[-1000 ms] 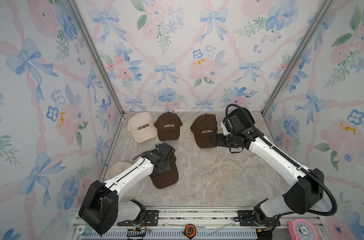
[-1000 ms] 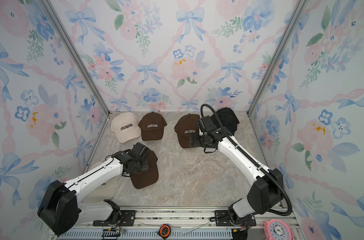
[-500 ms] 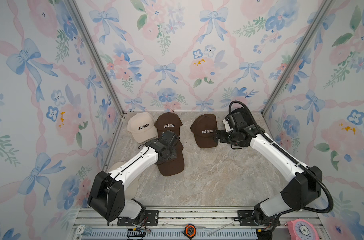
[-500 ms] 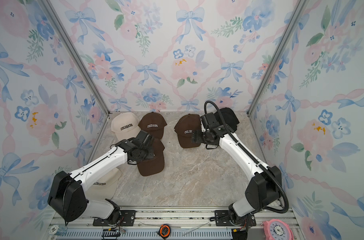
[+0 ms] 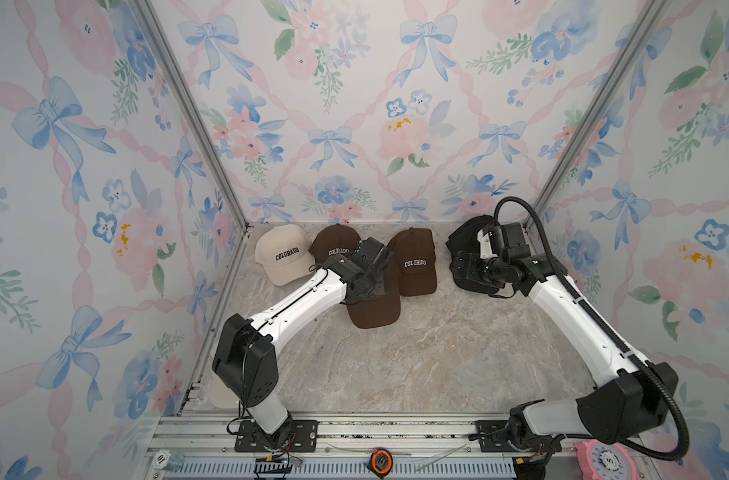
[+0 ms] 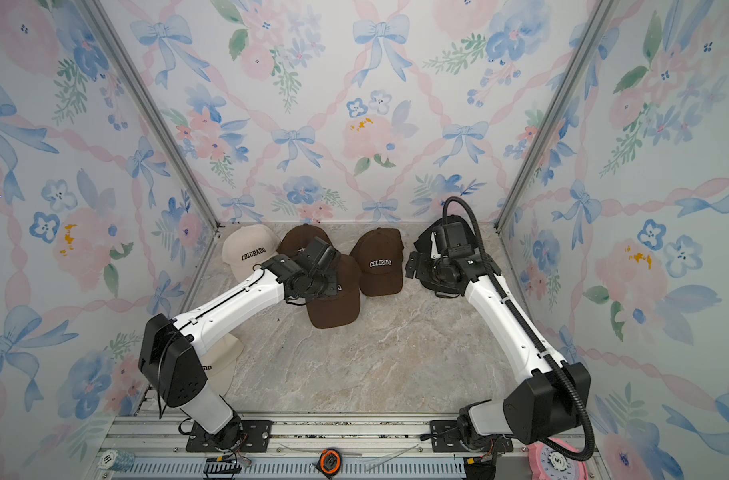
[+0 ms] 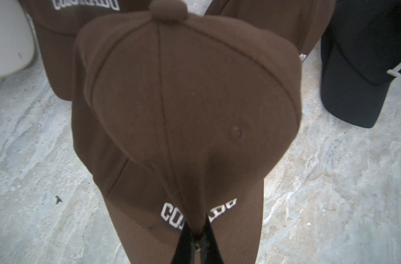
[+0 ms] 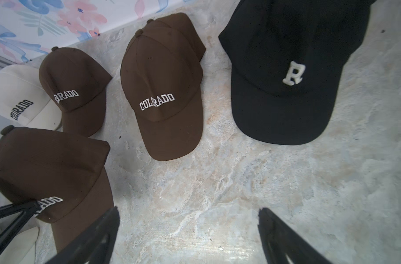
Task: Stack the baseball caps by color
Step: Pick up the baseball cap from the center of the board, then place the baseball cap on the baseball cap.
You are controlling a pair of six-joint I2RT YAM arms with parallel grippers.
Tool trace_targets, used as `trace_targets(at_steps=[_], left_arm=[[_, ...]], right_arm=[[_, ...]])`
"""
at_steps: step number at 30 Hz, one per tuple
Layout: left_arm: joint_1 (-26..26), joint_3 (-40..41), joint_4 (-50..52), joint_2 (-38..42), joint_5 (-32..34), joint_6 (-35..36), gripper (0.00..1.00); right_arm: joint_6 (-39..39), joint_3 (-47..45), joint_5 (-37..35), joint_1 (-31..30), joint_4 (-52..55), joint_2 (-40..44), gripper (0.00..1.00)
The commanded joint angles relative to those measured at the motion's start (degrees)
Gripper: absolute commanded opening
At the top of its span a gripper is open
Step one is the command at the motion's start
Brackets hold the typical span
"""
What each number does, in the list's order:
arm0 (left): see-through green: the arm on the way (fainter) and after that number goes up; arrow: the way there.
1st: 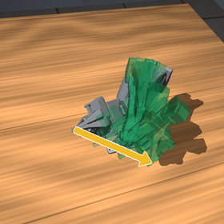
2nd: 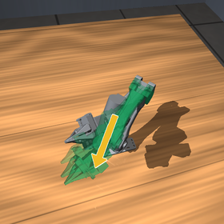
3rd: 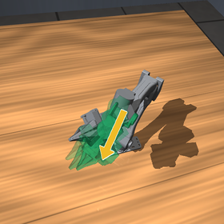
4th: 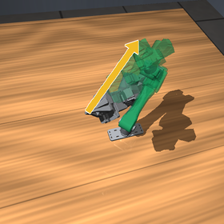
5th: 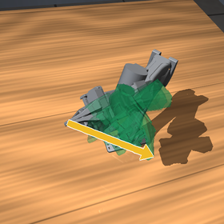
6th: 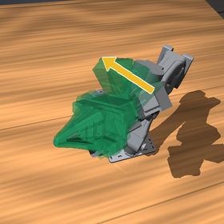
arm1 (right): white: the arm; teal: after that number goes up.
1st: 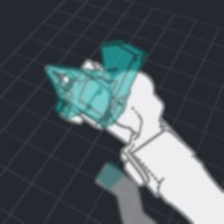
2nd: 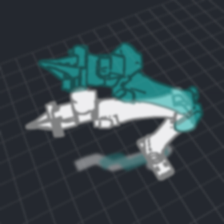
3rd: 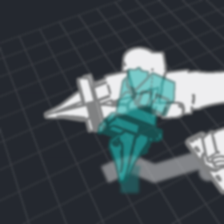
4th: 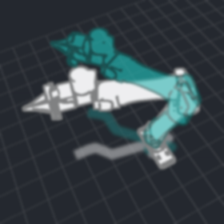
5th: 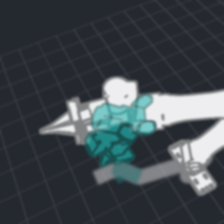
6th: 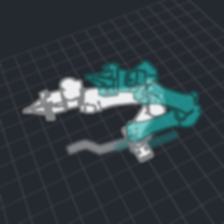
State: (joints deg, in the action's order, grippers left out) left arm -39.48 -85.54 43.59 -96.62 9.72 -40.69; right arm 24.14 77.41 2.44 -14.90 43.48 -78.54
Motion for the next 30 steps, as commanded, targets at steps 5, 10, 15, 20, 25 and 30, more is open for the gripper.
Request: trace_targets(at_steps=[5,10,15,20,25,30], left_arm=[[-4.12,-10.59,1.62,-8.32,1.79,-1.48,0.0],[-6.5,-16.55,1.85,-13.88,2.95,-3.02,0.0],[-8.3,-22.48,2.18,-19.5,3.91,-3.83,0.0],[-8.94,-27.72,2.53,-24.4,4.79,-4.14,0.0],[-8.89,-32.66,2.69,-28.71,6.72,-2.9,0.0],[-8.33,-38.05,3.13,-32.84,7.08,-2.39,0.0]], right_arm=[[-2.13,-2.67,2.34,5.57,5.28,7.62,0.96],[-2.6,-4.69,3.05,8.25,7.48,12.22,0.96],[-2.84,-6.08,4.23,10.44,9.18,15.51,0.96],[-3.11,-6.82,4.59,11.53,10.61,17.95,0.96],[-3.82,-6.57,4.51,13.24,11.94,19.28,0.96],[-4.54,-6.13,4.57,15.37,13.19,20.12,0.96]])
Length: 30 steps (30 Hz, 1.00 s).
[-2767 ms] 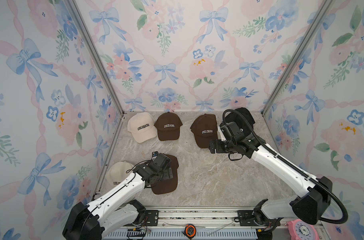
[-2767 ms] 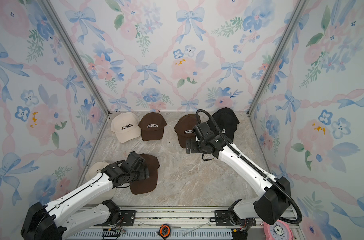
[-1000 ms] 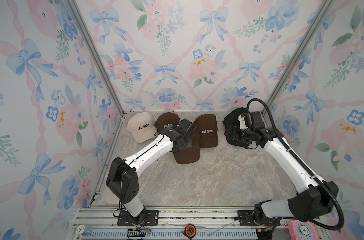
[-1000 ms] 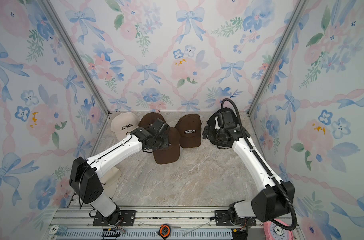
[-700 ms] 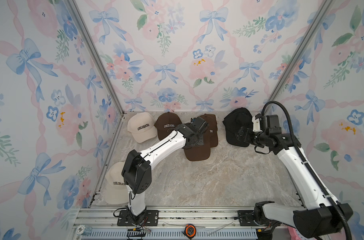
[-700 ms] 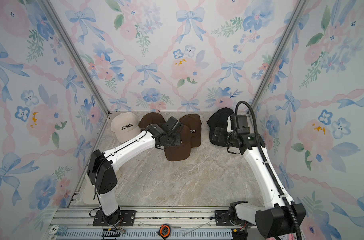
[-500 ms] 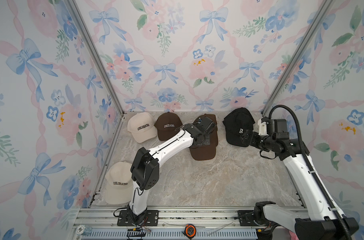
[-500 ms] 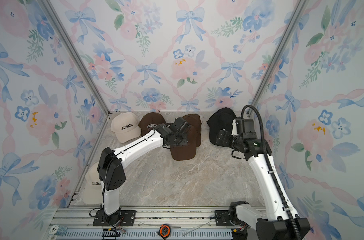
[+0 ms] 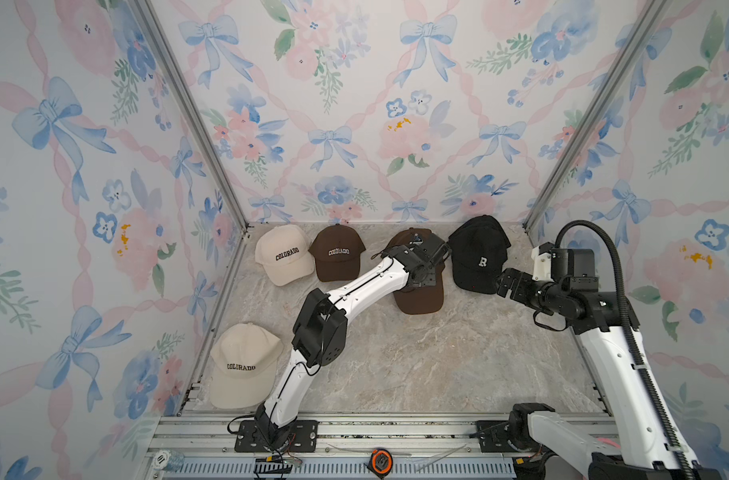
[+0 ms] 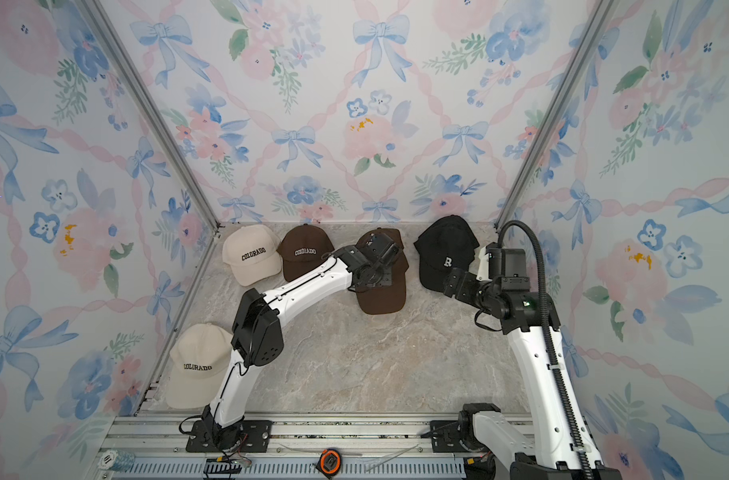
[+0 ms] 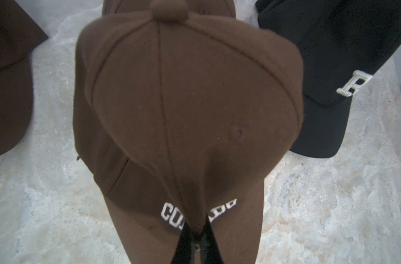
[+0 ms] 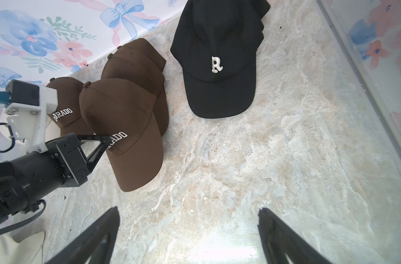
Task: Stack the baseball caps by color
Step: Place the baseball cap on the baseball cap.
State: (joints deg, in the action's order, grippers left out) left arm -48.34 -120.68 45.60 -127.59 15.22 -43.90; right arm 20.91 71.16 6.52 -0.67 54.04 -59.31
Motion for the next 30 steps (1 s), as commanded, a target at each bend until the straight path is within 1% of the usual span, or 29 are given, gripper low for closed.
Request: trace_targets(at_steps=[1,7,13,21,30], left_arm=[[0.74,-3.67,1.08,-2.49,1.44,0.83,0.0],[1.84,-7.02,1.16,-5.64,0.23,1.1,0.0],[2.97,-7.35,1.1,-6.94,0.0,0.92,0.0],[3.34,-11.23,1.2,-10.27,-1.78,1.0,0.0],[4.03,-13.26,1.16,-12.37,-3.13,2.3,0.0]], right_arm=[[-1.47,0.14,0.51,1.56,2.81,1.0,0.96],[-2.43,0.82,0.79,3.36,3.6,0.36,0.96],[-2.34,1.43,1.12,3.31,3.16,-1.33,0.96],[-2.61,1.66,0.95,3.32,3.25,-2.8,0.96],[-2.82,2.6,0.24,3.51,3.61,-3.97,0.96]])
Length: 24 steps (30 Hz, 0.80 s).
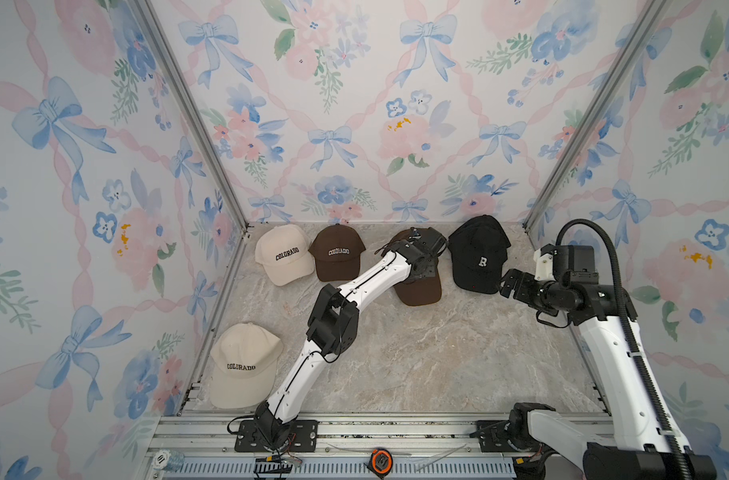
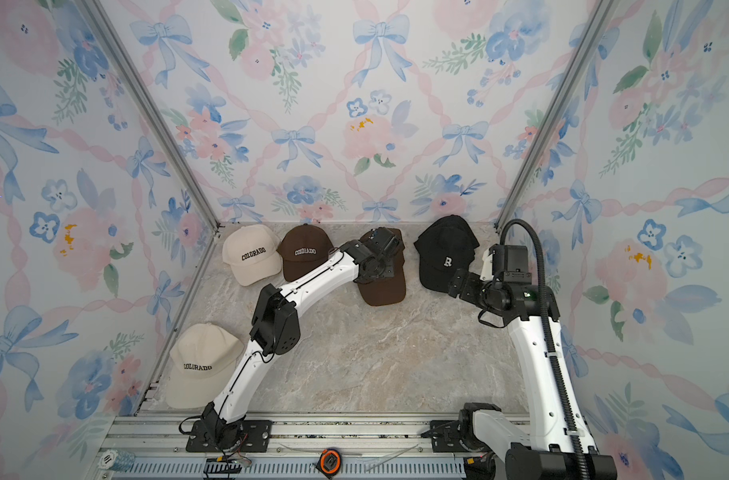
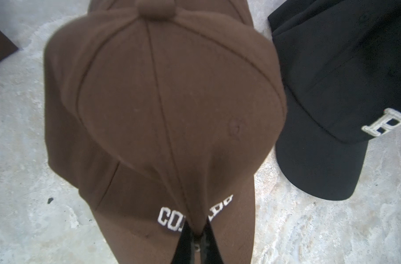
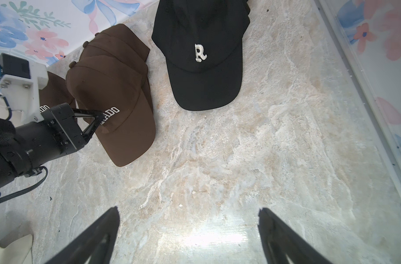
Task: Stack the baseball caps by color
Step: Place the baseball cap on the baseball cap.
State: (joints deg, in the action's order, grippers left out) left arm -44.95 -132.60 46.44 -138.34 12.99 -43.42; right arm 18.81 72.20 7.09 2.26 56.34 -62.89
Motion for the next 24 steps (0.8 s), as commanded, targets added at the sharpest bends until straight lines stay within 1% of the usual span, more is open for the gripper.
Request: trace_targets(at_steps=[1,4,11,17,24], left_arm=[[0.73,-1.35,0.33,-1.69,-1.22,2.13,0.0],[0.74,-1.01,0.37,-1.41,-1.92,3.52,0.0],[0.03,1.61,0.32,2.48,-0.87,8.36,0.0],[-0.48,3.82,0.31,5.49,-0.89,10.14,0.0],[-0.77,2.68,0.16,4.99,-1.04,11.82,0.0]], right_arm=[[-0.71,1.59,-0.36,0.56,1.32,-0.47,0.96],[-0.62,1.84,-0.5,0.71,1.35,-0.69,0.96],[-0.47,2.24,-0.75,0.8,1.32,-1.26,0.96],[-0.22,2.5,-0.59,0.83,1.06,-1.93,0.96],[0.23,3.6,-0.41,0.89,1.01,-2.7,0.96]])
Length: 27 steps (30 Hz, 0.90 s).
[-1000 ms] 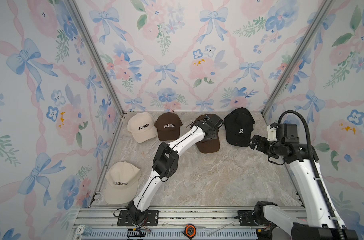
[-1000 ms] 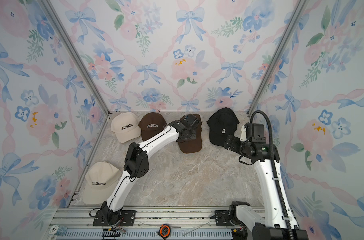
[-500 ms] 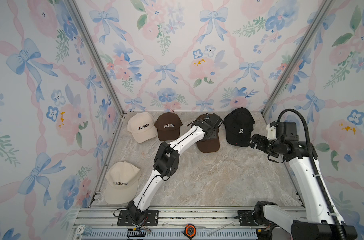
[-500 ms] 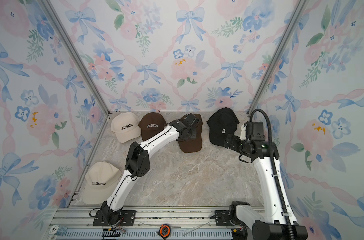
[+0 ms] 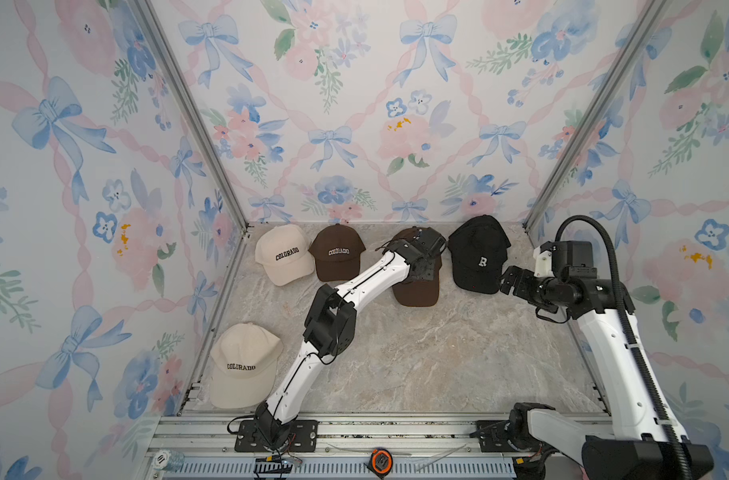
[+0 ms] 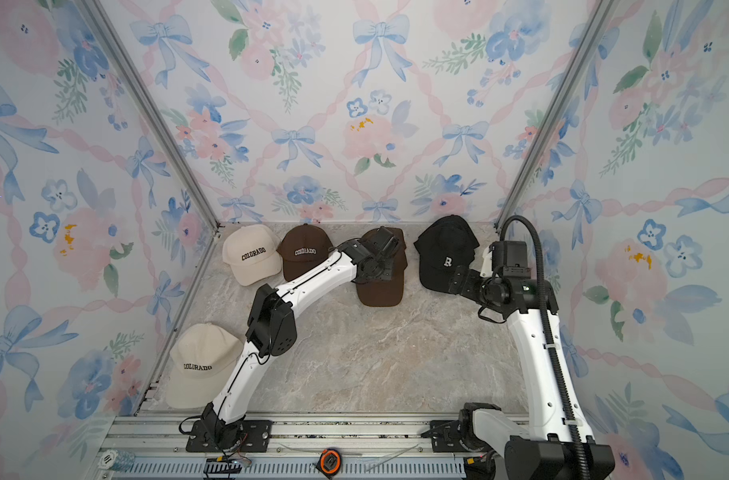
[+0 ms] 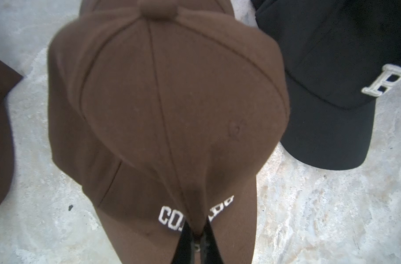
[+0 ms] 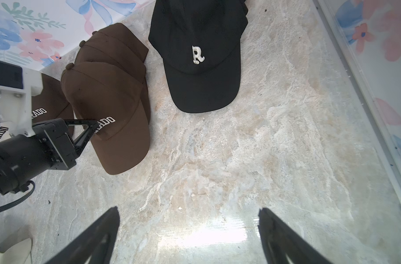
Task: Stack the baseball caps by color
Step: Place the baseball cap on the baseball cap.
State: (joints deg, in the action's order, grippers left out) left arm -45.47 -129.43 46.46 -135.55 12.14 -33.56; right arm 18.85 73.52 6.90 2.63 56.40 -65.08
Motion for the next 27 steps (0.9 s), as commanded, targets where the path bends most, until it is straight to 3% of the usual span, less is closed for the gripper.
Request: trace_targets(at_steps=[1,25,27], left_arm=[[-0.23,-0.7,0.16,2.06,-0.12,1.95,0.0],[2.67,-3.73,-0.22,-5.47,-5.26,2.08,0.0],[3.01,-3.82,-0.21,-5.95,-5.92,2.13,0.13]], right_arm=[[0.22,2.43,-0.22,0.44,0.98,-0.6,0.96],[-0.39,5.41,-2.15,0.48,1.79,-3.82,0.96],[-0.29,5.45,-2.15,0.47,1.61,-4.15,0.96]])
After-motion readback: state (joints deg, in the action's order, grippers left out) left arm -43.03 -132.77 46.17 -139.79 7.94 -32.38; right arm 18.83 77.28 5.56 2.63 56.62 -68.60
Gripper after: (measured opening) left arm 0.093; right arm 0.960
